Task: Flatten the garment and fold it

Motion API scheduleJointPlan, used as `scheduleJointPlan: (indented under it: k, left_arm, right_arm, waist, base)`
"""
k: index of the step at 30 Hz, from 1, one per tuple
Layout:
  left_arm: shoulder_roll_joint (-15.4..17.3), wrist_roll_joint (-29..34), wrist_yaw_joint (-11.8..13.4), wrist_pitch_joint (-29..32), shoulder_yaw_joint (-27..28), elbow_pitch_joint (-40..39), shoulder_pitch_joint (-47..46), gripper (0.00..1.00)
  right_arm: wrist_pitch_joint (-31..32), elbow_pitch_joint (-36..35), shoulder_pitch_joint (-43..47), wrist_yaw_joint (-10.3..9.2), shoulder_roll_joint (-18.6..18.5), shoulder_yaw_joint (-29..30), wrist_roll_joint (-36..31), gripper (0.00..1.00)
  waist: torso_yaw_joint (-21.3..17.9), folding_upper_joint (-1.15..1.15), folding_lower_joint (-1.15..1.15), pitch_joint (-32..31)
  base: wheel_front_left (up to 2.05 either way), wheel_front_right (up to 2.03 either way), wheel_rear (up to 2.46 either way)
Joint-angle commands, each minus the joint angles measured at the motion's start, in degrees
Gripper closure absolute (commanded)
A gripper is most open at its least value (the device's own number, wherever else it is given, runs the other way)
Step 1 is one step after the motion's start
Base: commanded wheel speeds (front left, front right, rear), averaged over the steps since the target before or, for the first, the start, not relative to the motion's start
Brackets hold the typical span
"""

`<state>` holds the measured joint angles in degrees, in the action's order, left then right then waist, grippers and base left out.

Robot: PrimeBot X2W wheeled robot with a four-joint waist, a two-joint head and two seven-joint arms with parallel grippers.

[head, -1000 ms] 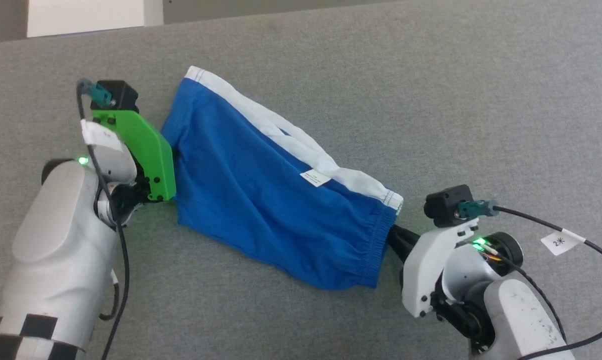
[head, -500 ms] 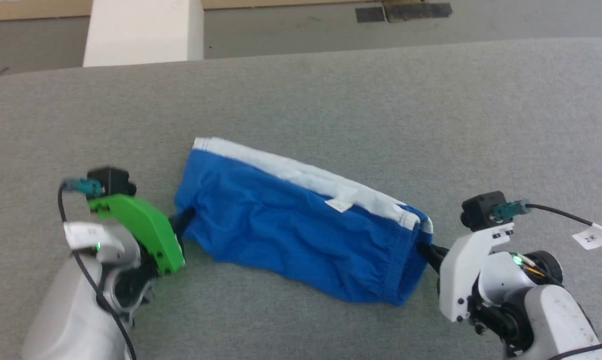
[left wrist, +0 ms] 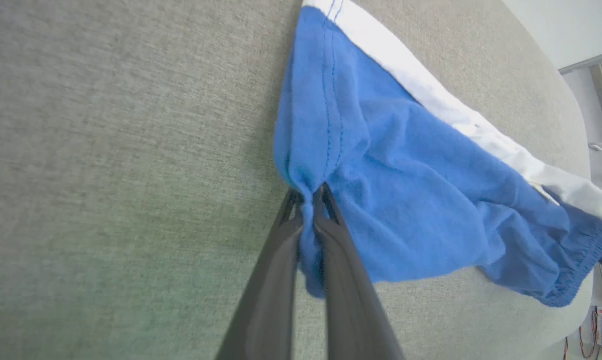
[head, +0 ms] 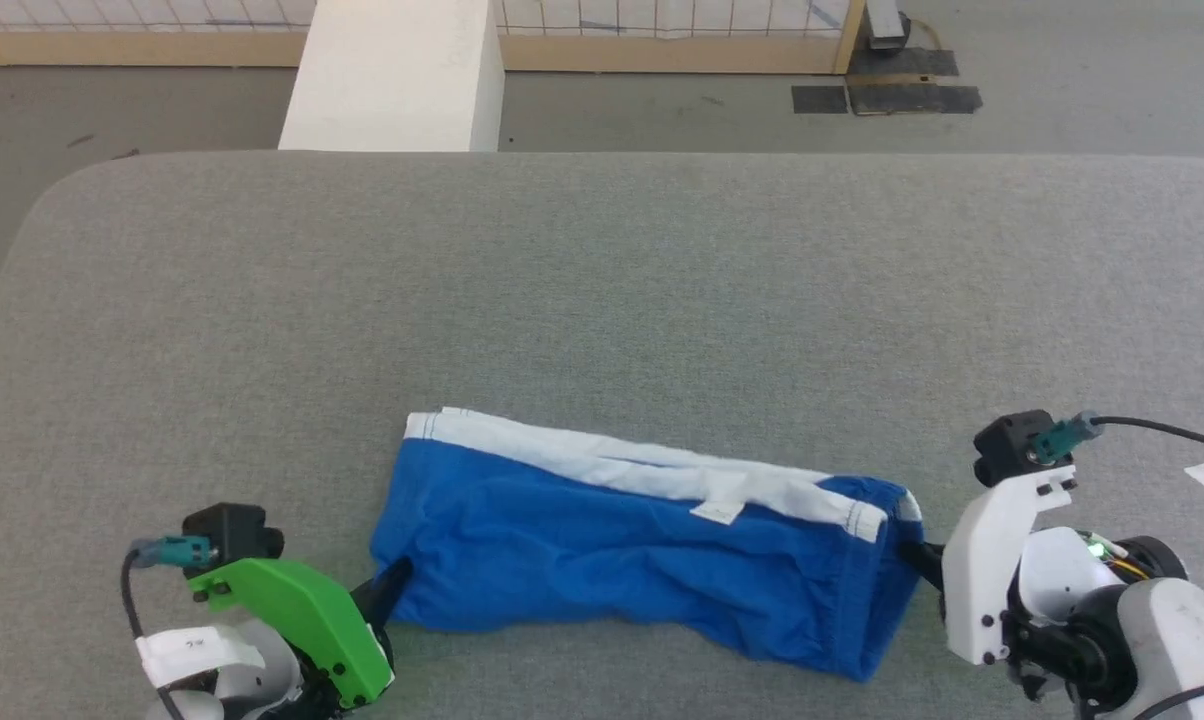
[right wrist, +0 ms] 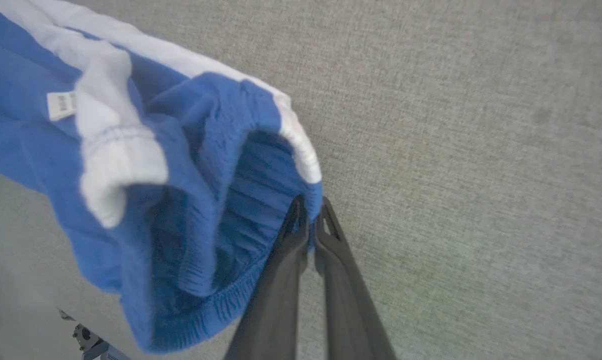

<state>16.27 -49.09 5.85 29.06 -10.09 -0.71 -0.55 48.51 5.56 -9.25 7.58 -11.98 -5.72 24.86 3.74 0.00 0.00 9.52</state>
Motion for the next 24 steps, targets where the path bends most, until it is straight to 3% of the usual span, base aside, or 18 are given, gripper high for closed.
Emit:
scheduleJointPlan:
  k: [1, 7, 14, 15, 16, 17, 18, 24]
  left_arm:
    - [0.24, -0.32, 0.84, -0.68, 0.77, -1.60, 1.04, 1.00]
    - [1.32, 0.08, 2.01, 0.13, 1.24, -4.28, 1.31, 1.00]
    - [0.76, 0.61, 2.86, 2.71, -1.61, -0.97, 1.35, 1.00]
    - [0.64, 0.66, 2.90, 2.79, -1.86, -0.32, 1.42, 0.81]
    - [0.49, 0.69, 2.80, 2.66, -2.04, 0.33, 1.39, 0.02]
    - [0.22, 0.57, 2.68, 2.29, -1.97, 0.72, 1.27, 0.00]
    - [0.05, 0.51, 2.56, 1.99, -1.96, 1.21, 1.16, 0.00]
    - [0.38, 0.32, 2.12, 0.12, -0.49, 0.81, 0.18, 0.00]
  right_arm:
    - [0.92, 0.80, -0.83, -0.09, -0.86, 0.70, 0.71, 1.00]
    - [3.23, 2.81, -2.47, -0.09, -2.57, 2.38, 0.79, 1.00]
    - [2.98, 5.13, -2.91, -0.09, -1.79, 1.78, -0.18, 1.00]
    - [2.55, 5.32, -2.93, -0.09, -1.57, 1.78, -0.27, 1.00]
    - [1.64, 5.39, -2.99, -0.09, -1.30, 1.97, -0.51, 0.96]
    - [1.07, 5.48, -2.95, -0.09, -1.12, 1.94, -0.68, 0.58]
    - [0.49, 5.54, -2.81, -0.09, -1.01, 1.81, -0.90, 0.00]
    - [-3.50, 2.75, -0.91, -0.09, -0.82, 2.42, -1.72, 0.00]
  waist:
    - [0.53, 0.00, 0.00, -0.25]
    - [1.27, 0.00, 0.00, -0.12]
    - [0.61, 0.00, 0.00, 0.11]
    - [0.49, 0.00, 0.00, 0.12]
    - [0.38, 0.00, 0.00, 0.18]
    - [0.31, 0.00, 0.00, 0.21]
    - [0.22, 0.00, 0.00, 0.15]
    - [-0.11, 0.00, 0.00, -0.75]
  base:
    - [0.00, 0.00, 0.00]
    - [0.00, 0.00, 0.00]
    - [0.00, 0.00, 0.00]
    - [0.00, 0.00, 0.00]
    - [0.00, 0.00, 0.00]
    - [0.00, 0.00, 0.00]
    - [0.00, 0.00, 0.00]
    - [0.00, 0.00, 0.00]
